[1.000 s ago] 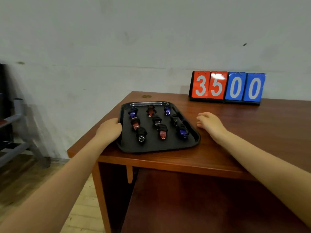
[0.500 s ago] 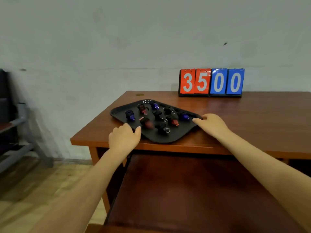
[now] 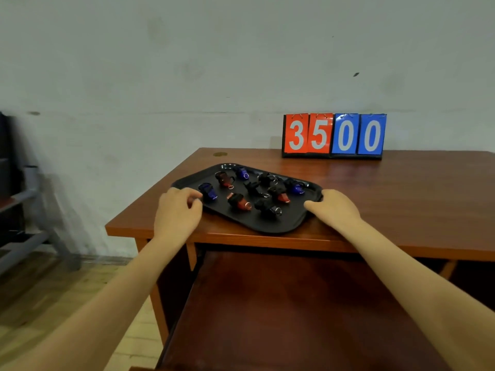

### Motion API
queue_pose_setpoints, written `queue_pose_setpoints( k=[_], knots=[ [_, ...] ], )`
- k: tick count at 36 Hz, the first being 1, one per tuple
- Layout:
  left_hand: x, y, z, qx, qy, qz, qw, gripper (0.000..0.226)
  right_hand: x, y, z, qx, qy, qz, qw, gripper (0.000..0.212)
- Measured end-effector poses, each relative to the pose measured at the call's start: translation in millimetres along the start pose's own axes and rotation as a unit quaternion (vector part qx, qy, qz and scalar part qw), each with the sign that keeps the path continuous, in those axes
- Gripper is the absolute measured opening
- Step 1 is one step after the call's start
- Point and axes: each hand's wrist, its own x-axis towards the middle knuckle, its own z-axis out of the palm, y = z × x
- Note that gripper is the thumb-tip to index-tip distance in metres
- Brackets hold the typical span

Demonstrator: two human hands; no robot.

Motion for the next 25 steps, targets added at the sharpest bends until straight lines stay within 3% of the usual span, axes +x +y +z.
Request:
queue_pose_setpoints(
  k=[6,12,15,17,21,25],
  knots=[
    [35,-12,-4,0.051,-0.007,-0.051,0.997,0.036,12,12,-8,0.001,-0.021,0.002,1.000,0.029],
    [69,-22,1,0.101,-0.103,-0.121,0.982,0.048,24,29,-14,-0.020,-0.007,0.007,1.000,0.026],
    [81,-29,7,0.083,-0.155,-0.108,0.978,0.034,29,31,-16,-0.044,-0.008,0.016,0.999,0.019],
    [86,-29,12,0.083,-0.174,-0.092,0.977,0.037,32,30,-19,-0.053,-0.006,0.022,0.998,0.018],
    [84,-24,16,0.139,-0.195,-0.063,0.969,0.029,39,35,-19,-0.044,0.006,0.036,0.998,0.015],
    [78,-21,14,0.170,-0.183,-0.056,0.967,0.026,38,40,-21,-0.042,0.007,0.027,0.999,0.029]
  ],
)
